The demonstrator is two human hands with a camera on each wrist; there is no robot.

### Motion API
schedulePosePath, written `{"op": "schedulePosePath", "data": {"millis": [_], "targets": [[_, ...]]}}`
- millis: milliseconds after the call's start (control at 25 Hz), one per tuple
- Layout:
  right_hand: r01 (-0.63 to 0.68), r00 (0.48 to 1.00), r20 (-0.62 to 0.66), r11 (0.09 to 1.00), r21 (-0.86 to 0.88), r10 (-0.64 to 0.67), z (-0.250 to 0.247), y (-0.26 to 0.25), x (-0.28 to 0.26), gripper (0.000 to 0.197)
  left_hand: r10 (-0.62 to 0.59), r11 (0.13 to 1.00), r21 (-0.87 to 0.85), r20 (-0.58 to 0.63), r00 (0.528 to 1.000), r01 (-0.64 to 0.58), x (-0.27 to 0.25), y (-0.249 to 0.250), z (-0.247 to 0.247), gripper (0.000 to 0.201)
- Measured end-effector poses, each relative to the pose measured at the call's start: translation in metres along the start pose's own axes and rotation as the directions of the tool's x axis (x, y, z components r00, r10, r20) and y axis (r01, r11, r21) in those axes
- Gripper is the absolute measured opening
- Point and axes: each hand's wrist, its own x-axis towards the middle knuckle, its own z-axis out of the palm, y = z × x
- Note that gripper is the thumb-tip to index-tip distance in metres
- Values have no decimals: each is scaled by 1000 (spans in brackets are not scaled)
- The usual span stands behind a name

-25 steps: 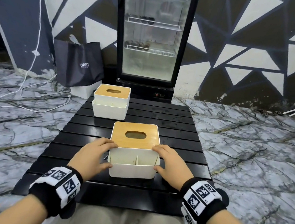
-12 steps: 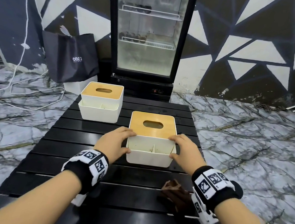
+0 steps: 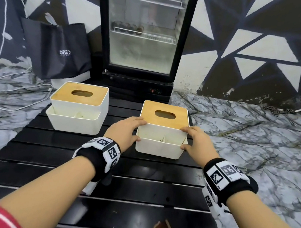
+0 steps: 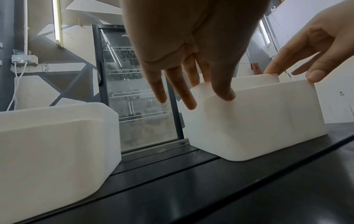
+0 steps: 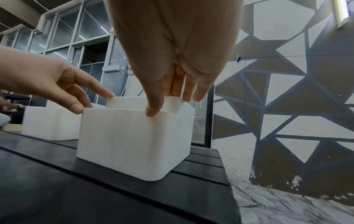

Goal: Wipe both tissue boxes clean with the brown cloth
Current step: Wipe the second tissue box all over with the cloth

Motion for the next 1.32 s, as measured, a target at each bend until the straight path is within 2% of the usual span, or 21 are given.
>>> {"op": "schedulePosePath", "data": {"millis": [400,760,1040,1120,1200,1320], "targets": [[32,999,-35,999,-35,-33,-3,26,51,57,-50,998,-47,-54,997,48,49,-1,12,60],[51,997,-52,997,-56,-54,-1,26,44,56,-34,999,-16,-63,997,33,42,2,11,60],[-4,998,-61,997,-72,0,3,23,43,58,-24,1000,5,-36,999,24,39,7,9,60],[-13,999,-34,998,-63,11,3,20,39,62,-16,997,78,16,1000,15,38,10,7,63],[-14,1000,22,999,-48,15,1,15,31,70,0,974,225,59,998,-13,33,11,6,72],[4,1000,3,1000,14,-4,-5,5,5,70,30,947,316,89,996,-56,13,13,7,76]]}}
